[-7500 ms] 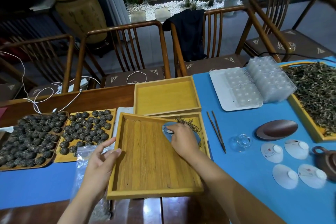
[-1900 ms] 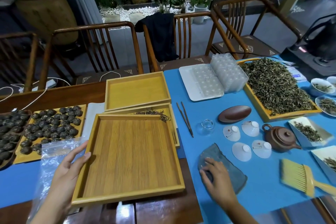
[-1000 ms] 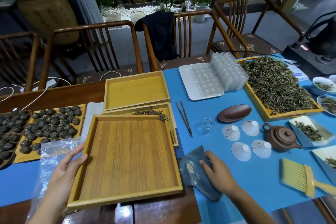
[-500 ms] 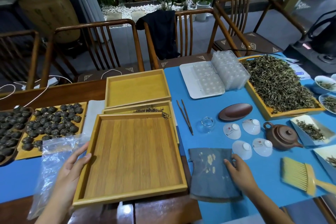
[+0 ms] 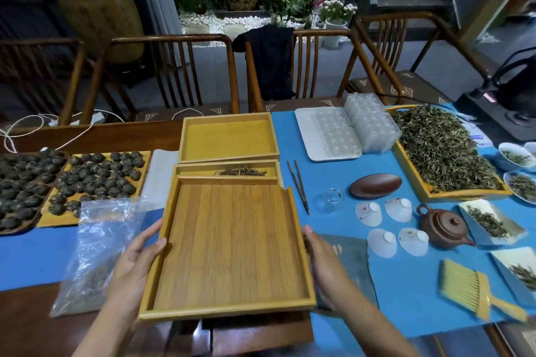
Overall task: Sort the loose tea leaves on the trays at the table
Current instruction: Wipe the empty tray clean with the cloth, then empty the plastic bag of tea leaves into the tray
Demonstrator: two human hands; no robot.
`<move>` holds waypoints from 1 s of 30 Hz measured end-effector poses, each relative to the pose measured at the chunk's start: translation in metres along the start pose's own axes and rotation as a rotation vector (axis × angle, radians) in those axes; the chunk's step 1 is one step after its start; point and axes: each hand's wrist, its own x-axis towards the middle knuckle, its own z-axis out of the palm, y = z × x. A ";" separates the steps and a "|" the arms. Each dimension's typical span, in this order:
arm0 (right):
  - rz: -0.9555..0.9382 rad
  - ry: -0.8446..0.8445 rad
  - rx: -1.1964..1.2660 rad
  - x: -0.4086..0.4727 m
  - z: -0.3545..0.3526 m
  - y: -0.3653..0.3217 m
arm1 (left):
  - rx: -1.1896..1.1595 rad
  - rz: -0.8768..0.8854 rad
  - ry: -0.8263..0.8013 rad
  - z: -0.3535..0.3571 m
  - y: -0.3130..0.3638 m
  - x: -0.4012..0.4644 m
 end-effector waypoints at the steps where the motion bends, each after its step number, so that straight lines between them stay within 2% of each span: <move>1: 0.047 -0.036 0.030 -0.005 0.005 -0.002 | -0.001 0.009 0.007 0.000 -0.003 -0.004; 3: 0.061 -0.094 0.063 -0.012 0.007 -0.005 | -0.022 0.009 0.016 -0.002 -0.008 -0.013; 6: -0.051 -0.122 0.054 -0.018 -0.001 -0.001 | -0.048 0.028 -0.002 -0.009 -0.018 -0.031; 11: -0.164 -0.068 -0.201 -0.040 -0.006 0.037 | -0.150 -0.035 -0.005 -0.028 -0.058 -0.076; 16: -0.211 -0.060 -0.286 -0.056 -0.012 0.083 | -0.118 -0.091 -0.002 -0.039 -0.096 -0.107; 26: -0.312 -0.047 -0.541 -0.035 -0.004 0.122 | 0.071 -0.087 -0.030 -0.042 -0.126 -0.087; 30: -0.367 0.004 -0.677 -0.025 0.003 0.123 | 0.036 -0.095 -0.015 -0.036 -0.130 -0.077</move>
